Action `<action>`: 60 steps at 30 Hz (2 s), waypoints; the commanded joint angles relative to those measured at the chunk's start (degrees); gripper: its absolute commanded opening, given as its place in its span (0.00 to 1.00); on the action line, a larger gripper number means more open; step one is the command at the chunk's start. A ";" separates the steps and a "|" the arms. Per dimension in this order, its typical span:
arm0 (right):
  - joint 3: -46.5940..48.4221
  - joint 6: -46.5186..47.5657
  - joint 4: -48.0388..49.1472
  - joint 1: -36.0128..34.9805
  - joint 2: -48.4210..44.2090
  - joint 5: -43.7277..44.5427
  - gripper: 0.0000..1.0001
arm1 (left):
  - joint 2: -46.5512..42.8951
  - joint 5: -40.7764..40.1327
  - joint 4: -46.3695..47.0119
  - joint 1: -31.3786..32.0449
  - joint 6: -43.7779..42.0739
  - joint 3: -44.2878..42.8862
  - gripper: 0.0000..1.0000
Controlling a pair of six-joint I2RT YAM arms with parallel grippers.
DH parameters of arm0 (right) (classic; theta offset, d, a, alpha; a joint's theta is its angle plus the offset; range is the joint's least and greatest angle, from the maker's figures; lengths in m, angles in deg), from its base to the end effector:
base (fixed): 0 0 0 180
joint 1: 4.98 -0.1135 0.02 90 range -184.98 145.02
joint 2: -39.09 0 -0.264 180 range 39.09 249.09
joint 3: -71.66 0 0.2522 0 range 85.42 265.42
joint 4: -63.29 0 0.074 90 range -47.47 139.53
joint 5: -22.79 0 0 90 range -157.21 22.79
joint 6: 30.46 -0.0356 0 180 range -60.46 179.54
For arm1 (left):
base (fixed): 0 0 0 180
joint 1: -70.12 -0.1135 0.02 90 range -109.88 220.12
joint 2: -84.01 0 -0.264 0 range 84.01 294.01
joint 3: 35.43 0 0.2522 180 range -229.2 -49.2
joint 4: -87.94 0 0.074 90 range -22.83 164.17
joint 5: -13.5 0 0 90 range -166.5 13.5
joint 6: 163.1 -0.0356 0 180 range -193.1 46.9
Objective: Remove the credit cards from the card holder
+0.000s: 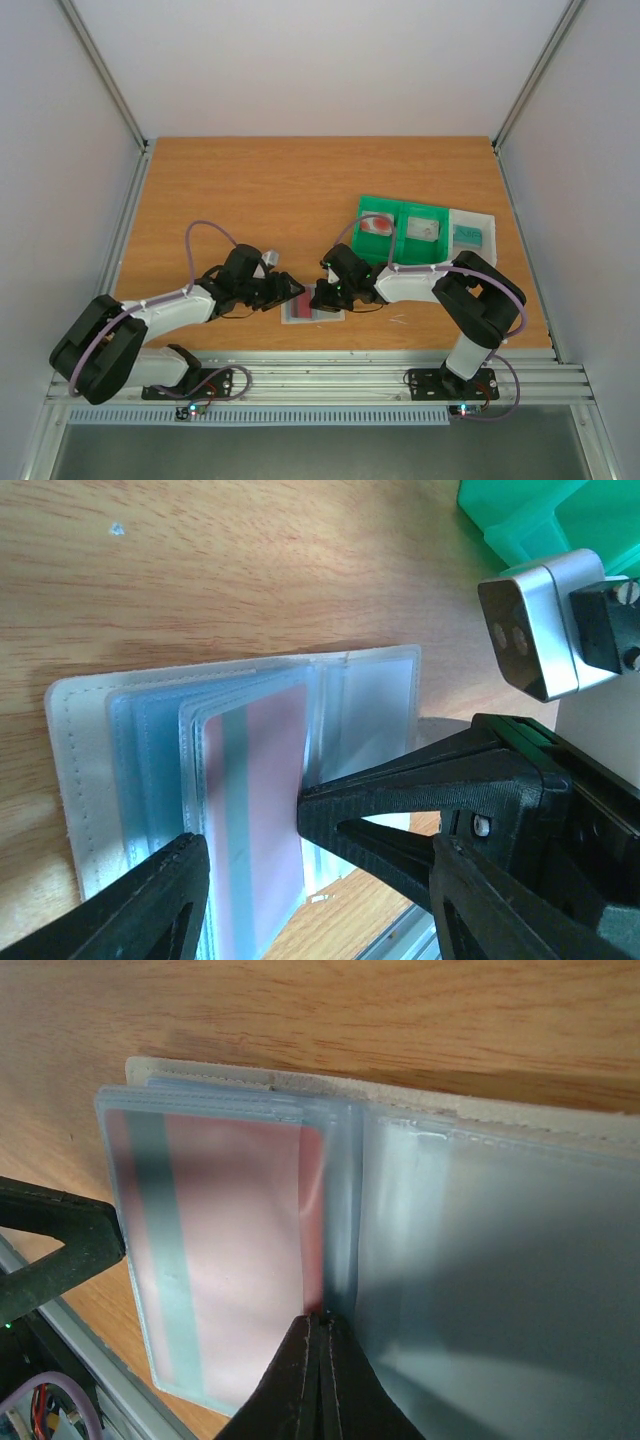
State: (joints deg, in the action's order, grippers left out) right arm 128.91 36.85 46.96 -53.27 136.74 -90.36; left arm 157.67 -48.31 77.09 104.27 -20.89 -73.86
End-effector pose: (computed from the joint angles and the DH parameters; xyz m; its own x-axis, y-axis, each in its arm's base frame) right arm 0.1930 0.2376 0.1225 -0.8334 -0.4020 -0.3793 -0.5511 0.6567 0.5149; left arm 0.1766 -0.1401 0.1454 -0.9706 -0.1833 -0.1561 -0.0017 0.6538 -0.7567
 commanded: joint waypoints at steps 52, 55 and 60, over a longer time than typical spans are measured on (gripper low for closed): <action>-4.41 -0.97 0.01 -0.83 -0.99 3.58 0.01 | 2.87 8.37 10.84 0.04 6.56 -0.81 0.44; -4.75 -1.02 0.40 -0.84 -1.71 3.83 0.01 | 3.21 8.56 11.34 0.11 6.83 -0.82 0.44; -5.22 -0.94 1.92 -0.84 -2.41 3.71 0.01 | 4.17 8.60 12.31 0.21 7.16 -0.98 0.44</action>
State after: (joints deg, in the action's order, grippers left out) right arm 125.50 36.21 50.50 -53.43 134.71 -88.88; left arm 160.23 -40.88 85.73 103.99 -14.38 -74.52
